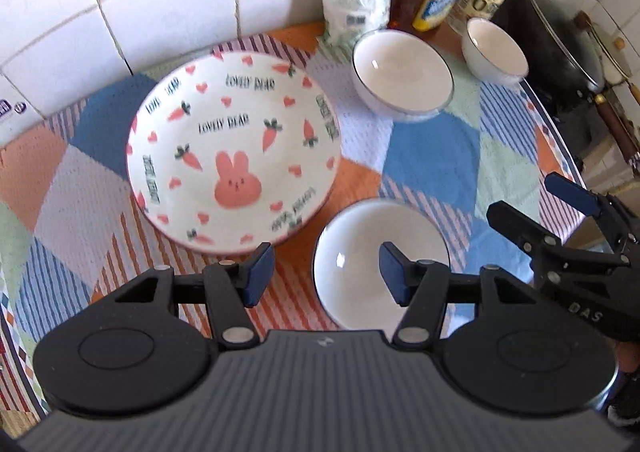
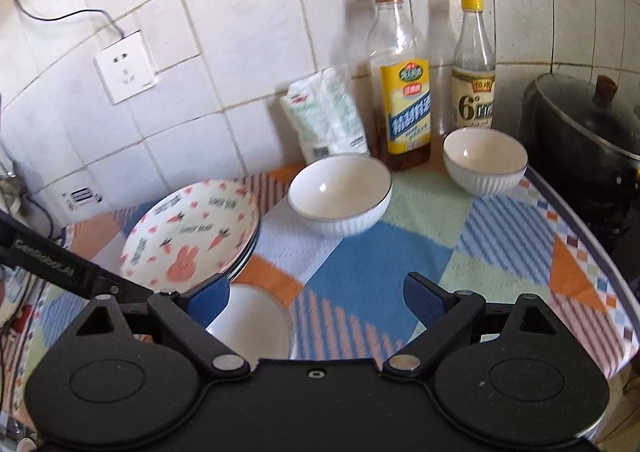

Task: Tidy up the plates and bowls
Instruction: 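Move the left gripper to the white bowl by the bottles and grasp its rim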

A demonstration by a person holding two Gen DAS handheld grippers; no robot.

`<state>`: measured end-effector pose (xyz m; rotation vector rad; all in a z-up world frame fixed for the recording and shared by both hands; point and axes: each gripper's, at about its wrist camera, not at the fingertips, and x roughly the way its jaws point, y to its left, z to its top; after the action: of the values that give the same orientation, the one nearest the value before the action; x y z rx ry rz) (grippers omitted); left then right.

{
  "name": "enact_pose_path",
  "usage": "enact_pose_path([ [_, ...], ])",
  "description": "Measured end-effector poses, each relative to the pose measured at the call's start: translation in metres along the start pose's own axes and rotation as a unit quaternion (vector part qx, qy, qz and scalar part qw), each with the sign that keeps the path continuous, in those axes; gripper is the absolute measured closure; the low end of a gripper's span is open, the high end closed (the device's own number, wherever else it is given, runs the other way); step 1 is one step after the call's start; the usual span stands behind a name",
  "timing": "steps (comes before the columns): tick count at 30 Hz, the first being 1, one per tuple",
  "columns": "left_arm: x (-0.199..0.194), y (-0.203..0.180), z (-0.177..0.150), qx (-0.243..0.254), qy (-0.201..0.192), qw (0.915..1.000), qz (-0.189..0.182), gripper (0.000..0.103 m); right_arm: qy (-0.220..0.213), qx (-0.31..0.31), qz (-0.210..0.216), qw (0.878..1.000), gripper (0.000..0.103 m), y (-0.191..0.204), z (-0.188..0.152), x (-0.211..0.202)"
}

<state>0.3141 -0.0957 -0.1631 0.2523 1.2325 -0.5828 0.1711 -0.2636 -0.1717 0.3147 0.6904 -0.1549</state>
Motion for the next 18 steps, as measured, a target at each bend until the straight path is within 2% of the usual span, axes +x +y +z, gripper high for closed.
enact_pose_path([
  [3,-0.002,-0.004,0.016,-0.001,-0.013,0.9999,0.001,0.046,0.002,-0.001,-0.002,1.000,0.013,-0.007,0.014,0.012],
  [7,0.003,-0.008,0.040,-0.031,-0.032,0.9990,-0.005,0.046,-0.002,0.012,0.010,1.000,0.013,-0.018,0.031,0.026],
  [9,0.006,-0.017,0.051,-0.031,-0.056,0.9980,-0.001,0.046,0.001,0.027,0.011,1.000,0.013,-0.025,0.036,0.037],
  [14,0.035,-0.027,0.078,-0.046,-0.068,0.9966,-0.011,0.046,0.030,0.091,0.017,0.995,0.018,-0.054,0.038,0.076],
  [18,0.059,-0.028,0.098,-0.045,-0.074,0.9962,-0.013,0.050,0.037,0.098,0.037,0.994,0.024,-0.077,0.050,0.105],
])
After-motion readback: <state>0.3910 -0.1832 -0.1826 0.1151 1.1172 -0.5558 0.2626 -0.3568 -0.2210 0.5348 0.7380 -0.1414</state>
